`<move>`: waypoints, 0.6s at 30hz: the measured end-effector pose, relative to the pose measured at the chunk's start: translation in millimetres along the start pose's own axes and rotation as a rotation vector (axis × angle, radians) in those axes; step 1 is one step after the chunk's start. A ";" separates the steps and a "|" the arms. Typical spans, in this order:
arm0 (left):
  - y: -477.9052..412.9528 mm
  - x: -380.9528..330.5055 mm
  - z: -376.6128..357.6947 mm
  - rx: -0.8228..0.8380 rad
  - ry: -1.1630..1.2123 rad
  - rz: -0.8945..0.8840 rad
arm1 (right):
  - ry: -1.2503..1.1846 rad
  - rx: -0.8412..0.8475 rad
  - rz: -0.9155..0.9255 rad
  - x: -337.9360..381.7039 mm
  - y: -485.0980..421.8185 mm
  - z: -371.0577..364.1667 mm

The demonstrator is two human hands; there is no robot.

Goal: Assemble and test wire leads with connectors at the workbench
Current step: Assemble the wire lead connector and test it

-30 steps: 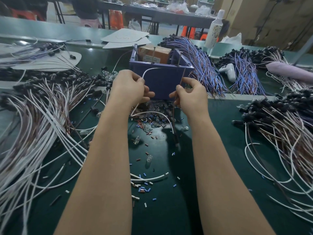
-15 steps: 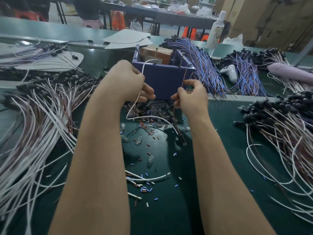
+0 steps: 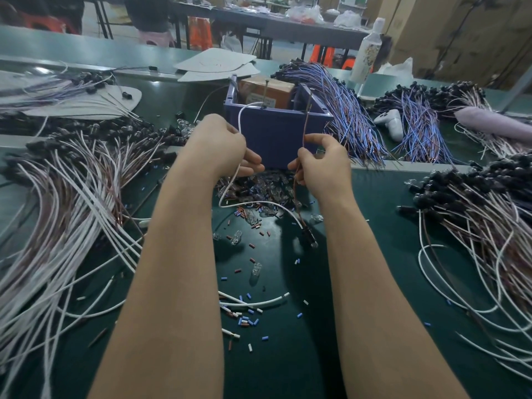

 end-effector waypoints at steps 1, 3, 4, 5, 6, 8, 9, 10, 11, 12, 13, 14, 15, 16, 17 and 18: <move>0.0 -0.2 0.5 -0.005 0.007 0.003 | 0.005 0.001 0.005 0.8 0.3 0.1; -0.2 -0.5 1.7 -0.016 0.018 0.009 | 0.010 0.004 0.014 2.4 0.7 0.4; -0.3 -0.6 2.0 -0.019 0.022 0.010 | 0.009 0.006 0.016 2.8 0.9 0.5; -0.4 -0.5 2.4 -0.022 0.024 0.012 | 0.009 0.006 0.017 2.8 1.0 0.4; -0.6 -0.3 3.0 -0.024 0.026 0.013 | 0.009 0.006 0.016 2.6 1.2 0.4; -0.8 0.2 4.8 -0.032 0.024 0.015 | 0.008 0.003 0.018 2.4 1.7 0.4; -0.8 0.4 5.6 -0.036 0.018 0.015 | 0.011 0.000 0.022 2.7 1.8 0.5; -0.7 0.4 6.4 -0.038 0.013 0.014 | 0.014 -0.003 0.026 3.2 2.0 0.4; -0.5 0.4 6.7 -0.038 0.012 0.014 | 0.016 -0.008 0.031 3.6 2.1 0.3; -0.3 0.1 6.9 -0.036 0.013 0.013 | 0.016 -0.011 0.035 4.0 2.4 0.3; -0.1 -0.2 6.3 -0.033 0.015 0.013 | 0.014 -0.013 0.038 4.2 2.4 0.4; 0.0 -0.3 5.7 -0.030 0.015 0.013 | 0.013 -0.014 0.039 4.0 2.5 0.8; 0.1 -0.4 4.9 -0.027 0.015 0.014 | 0.011 -0.012 0.036 3.4 2.3 1.2; 0.0 -0.2 4.4 -0.025 0.015 0.016 | 0.005 -0.010 0.029 2.5 1.8 2.0; 0.0 0.1 3.8 -0.025 0.016 0.019 | -0.006 -0.005 0.020 1.5 1.2 2.7; -0.2 0.2 3.5 -0.026 0.017 0.021 | -0.020 0.001 0.010 0.9 0.6 3.7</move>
Point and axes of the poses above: each hand's wrist, its own y-axis away from the middle knuckle, its own z-axis out of the back of the hand, x = y × z, the point moved 4 cm from there along -y, towards the middle knuckle, and after that the axes turned 2 degrees about -z, right-handed, at the moved point
